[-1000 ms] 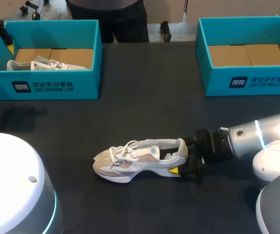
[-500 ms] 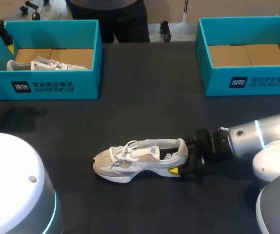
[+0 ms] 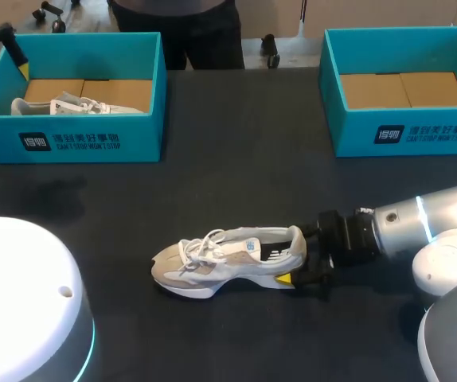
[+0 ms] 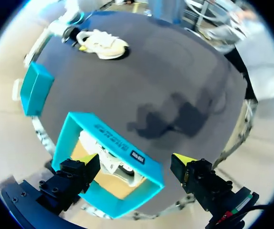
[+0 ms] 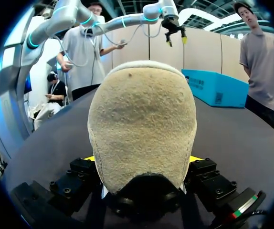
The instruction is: Take the shoe out of the shoebox, open the shoe tongue, remove and reinsert the insole, then place the shoe into the shoebox
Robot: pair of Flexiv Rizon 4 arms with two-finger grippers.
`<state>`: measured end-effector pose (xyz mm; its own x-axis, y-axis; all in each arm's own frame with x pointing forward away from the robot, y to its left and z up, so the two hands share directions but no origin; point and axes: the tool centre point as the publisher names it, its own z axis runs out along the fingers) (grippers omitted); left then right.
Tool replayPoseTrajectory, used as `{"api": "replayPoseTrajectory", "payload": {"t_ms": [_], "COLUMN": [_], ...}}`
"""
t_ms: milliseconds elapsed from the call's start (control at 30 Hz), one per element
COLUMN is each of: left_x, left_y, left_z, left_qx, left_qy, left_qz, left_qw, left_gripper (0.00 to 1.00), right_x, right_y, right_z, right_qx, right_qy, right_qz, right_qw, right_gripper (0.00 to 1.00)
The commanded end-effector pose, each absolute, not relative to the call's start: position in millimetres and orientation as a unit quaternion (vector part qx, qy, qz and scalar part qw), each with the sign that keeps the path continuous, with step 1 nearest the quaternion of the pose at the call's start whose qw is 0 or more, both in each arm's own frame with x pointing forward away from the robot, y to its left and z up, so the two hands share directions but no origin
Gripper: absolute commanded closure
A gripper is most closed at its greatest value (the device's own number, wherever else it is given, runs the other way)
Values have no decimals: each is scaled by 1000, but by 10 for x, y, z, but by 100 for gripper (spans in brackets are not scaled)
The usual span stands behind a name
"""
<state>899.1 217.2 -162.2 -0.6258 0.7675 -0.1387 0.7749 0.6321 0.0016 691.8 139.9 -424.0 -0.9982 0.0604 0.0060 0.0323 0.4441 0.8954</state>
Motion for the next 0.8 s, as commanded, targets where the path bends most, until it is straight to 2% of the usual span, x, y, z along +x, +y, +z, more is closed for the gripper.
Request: {"api": "replayPoseTrajectory", "payload": {"t_ms": [33, 267, 400, 533, 633, 667, 800], "left_x": [8902, 8776, 8668, 8562, 8486, 8443, 8368], "left_y": [2047, 1802, 1665, 1516, 1444, 1422, 1309], "left_z": [-1637, -1694, -1721, -1724, -1727, -1715, -1752], "left_qx": [341, 202, 68, 23, -32, -56, -117], "left_qy": [937, 977, 994, 996, 993, 988, 983], "left_qz": [-1, -21, -29, -28, -27, -30, -26], "left_qw": [71, 67, 78, 83, 110, 143, 141], "left_gripper": [0, 0, 0, 0, 0, 0, 0], "right_x": [6920, 6920, 6920, 6920, 6920, 6920, 6920], "right_y": [1430, 1430, 1430, 1430, 1430, 1430, 1430], "right_z": [-4273, -4273, -4273, -4273, -4273, -4273, -4273], "right_qx": [28, 28, 28, 28, 28, 28, 28], "right_qy": [850, 850, 850, 850, 850, 850, 850], "right_qz": [526, 526, 526, 526, 526, 526, 526], "right_qw": [15, 15, 15, 15, 15, 15, 15], "right_gripper": [100, 100, 100, 100, 100, 100, 100]}}
